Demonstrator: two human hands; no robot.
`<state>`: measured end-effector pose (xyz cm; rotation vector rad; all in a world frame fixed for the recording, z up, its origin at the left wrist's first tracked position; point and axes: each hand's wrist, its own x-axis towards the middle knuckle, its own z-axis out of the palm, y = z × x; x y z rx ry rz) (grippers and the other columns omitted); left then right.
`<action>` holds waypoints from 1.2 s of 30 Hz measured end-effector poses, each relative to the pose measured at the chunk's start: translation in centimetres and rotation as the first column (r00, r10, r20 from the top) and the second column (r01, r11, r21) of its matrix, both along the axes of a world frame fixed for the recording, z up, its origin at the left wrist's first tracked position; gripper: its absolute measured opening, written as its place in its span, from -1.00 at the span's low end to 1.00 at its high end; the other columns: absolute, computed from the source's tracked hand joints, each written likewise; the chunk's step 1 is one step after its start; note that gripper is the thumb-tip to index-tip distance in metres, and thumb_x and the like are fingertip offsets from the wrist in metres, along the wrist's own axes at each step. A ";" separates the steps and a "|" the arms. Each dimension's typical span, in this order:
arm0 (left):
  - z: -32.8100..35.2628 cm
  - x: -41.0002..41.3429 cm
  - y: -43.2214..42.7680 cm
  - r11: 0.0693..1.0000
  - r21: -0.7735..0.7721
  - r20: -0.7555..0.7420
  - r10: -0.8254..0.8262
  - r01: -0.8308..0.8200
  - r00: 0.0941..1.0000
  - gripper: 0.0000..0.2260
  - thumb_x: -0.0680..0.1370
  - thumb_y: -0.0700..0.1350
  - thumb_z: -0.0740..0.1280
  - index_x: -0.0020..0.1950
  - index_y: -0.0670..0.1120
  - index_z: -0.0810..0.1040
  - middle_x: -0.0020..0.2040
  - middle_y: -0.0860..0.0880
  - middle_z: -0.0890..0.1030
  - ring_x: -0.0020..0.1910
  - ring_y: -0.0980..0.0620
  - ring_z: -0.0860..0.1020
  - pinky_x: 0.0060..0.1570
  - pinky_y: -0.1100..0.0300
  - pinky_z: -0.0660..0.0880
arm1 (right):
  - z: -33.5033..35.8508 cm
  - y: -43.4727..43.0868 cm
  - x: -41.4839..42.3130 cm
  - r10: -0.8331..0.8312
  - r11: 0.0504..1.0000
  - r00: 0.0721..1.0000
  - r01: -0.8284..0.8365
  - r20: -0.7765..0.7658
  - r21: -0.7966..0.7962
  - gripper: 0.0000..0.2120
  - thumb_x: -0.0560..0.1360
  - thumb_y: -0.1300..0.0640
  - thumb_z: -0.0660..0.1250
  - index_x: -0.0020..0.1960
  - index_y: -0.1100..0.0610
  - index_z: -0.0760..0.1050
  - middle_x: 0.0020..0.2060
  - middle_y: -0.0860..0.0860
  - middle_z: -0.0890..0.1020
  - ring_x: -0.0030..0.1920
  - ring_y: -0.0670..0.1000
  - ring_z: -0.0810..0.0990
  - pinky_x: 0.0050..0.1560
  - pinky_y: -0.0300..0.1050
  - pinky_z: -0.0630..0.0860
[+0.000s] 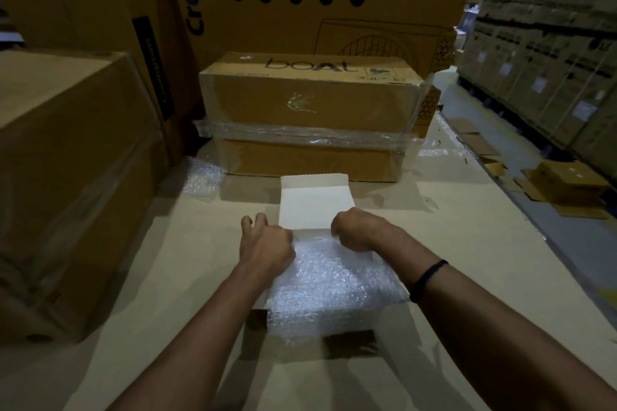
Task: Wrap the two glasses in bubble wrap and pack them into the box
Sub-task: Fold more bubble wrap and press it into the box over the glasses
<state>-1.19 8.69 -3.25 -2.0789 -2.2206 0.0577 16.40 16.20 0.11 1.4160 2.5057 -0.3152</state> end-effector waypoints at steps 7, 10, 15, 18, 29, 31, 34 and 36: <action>0.8 -0.1 0.9 0.991 -0.124 0.044 -0.044 0.049 0.998 -0.67 0.57 -0.02 0.12 0.24 0.11 0.59 0.14 -0.01 0.62 0.30 -0.08 0.35 0.33 -0.20 -0.03 | -1.1 -1.1 -1.7 0.041 0.984 0.998 -0.049 -0.053 -0.171 -0.63 0.66 0.02 0.06 0.28 0.15 0.51 0.23 0.15 0.57 0.17 0.14 0.53 0.17 -0.02 0.39; 1.2 -0.3 0.9 1.000 0.019 0.098 -0.024 0.022 0.995 -0.69 0.53 -0.07 0.19 0.19 0.09 0.62 0.06 -0.01 0.64 0.25 -0.03 0.41 0.33 -0.12 0.02 | -0.5 -1.2 -1.1 -0.004 0.972 0.992 -0.026 -0.127 -0.232 -0.59 0.67 -0.02 0.03 0.32 0.17 0.49 0.29 0.16 0.53 0.24 0.15 0.50 0.21 -0.03 0.35; 0.8 -0.2 0.4 0.999 -0.007 0.140 -0.045 0.046 0.989 -0.67 0.59 -0.01 0.12 0.26 0.14 0.57 0.14 0.02 0.62 0.29 -0.01 0.37 0.33 -0.12 -0.01 | 1.8 -0.1 1.0 -0.074 0.992 0.967 0.048 -0.246 -0.113 -0.50 0.67 -0.10 0.01 -0.01 0.24 0.57 0.01 0.21 0.62 -0.04 0.13 0.53 -0.07 -0.11 0.35; 0.6 0.1 0.7 0.989 -0.141 0.128 -0.035 0.053 0.991 -0.64 0.61 0.01 0.06 0.30 0.17 0.54 0.26 -0.01 0.57 0.37 -0.06 0.31 0.35 -0.20 -0.07 | 1.4 -0.4 0.9 -0.096 0.978 0.988 0.071 -0.120 -0.197 -0.43 0.66 -0.17 -0.03 0.20 0.26 0.53 0.20 0.23 0.57 0.16 0.18 0.54 0.08 -0.07 0.37; 1.5 -1.2 0.6 0.999 -0.004 0.169 -0.033 0.035 0.985 -0.69 0.56 -0.08 0.20 0.24 0.13 0.58 0.11 0.05 0.63 0.27 0.00 0.40 0.38 -0.16 -0.04 | 3.2 0.5 1.4 -0.388 0.901 0.886 0.305 -0.255 -0.309 -0.23 0.59 -0.32 -0.11 0.33 0.32 0.41 0.15 0.27 0.59 -0.14 0.17 0.67 0.03 0.04 0.60; 1.7 -1.6 0.4 0.999 -0.030 0.144 -0.028 0.033 0.989 -0.63 0.51 -0.16 0.25 0.25 0.12 0.58 0.12 0.04 0.63 0.28 0.00 0.38 0.39 -0.17 -0.04 | 3.9 0.6 1.7 -0.466 0.848 0.849 0.349 -0.250 -0.398 -0.18 0.57 -0.36 -0.11 0.38 0.34 0.34 0.11 0.28 0.60 -0.30 0.14 0.68 -0.19 0.00 0.65; 2.0 -1.4 0.7 0.993 -0.104 0.120 -0.035 0.048 0.992 -0.61 0.48 -0.18 0.29 0.25 0.13 0.58 0.16 0.03 0.62 0.33 0.00 0.35 0.40 -0.20 -0.08 | 3.8 -0.1 1.0 -0.484 0.799 0.863 0.367 -0.147 -0.477 -0.13 0.54 -0.40 -0.15 0.54 0.27 0.06 0.33 0.38 0.43 -0.45 0.08 0.66 -0.38 -0.13 0.57; 1.9 -1.0 0.8 0.991 -0.121 0.091 -0.038 0.049 0.995 -0.64 0.47 -0.18 0.30 0.21 0.14 0.60 0.12 0.05 0.63 0.31 0.00 0.38 0.41 -0.21 -0.10 | 3.1 -0.3 0.4 -0.464 0.788 0.877 0.345 -0.123 -0.509 -0.13 0.53 -0.42 -0.18 0.57 0.21 -0.05 0.44 0.35 0.28 -0.44 0.09 0.65 -0.41 -0.15 0.54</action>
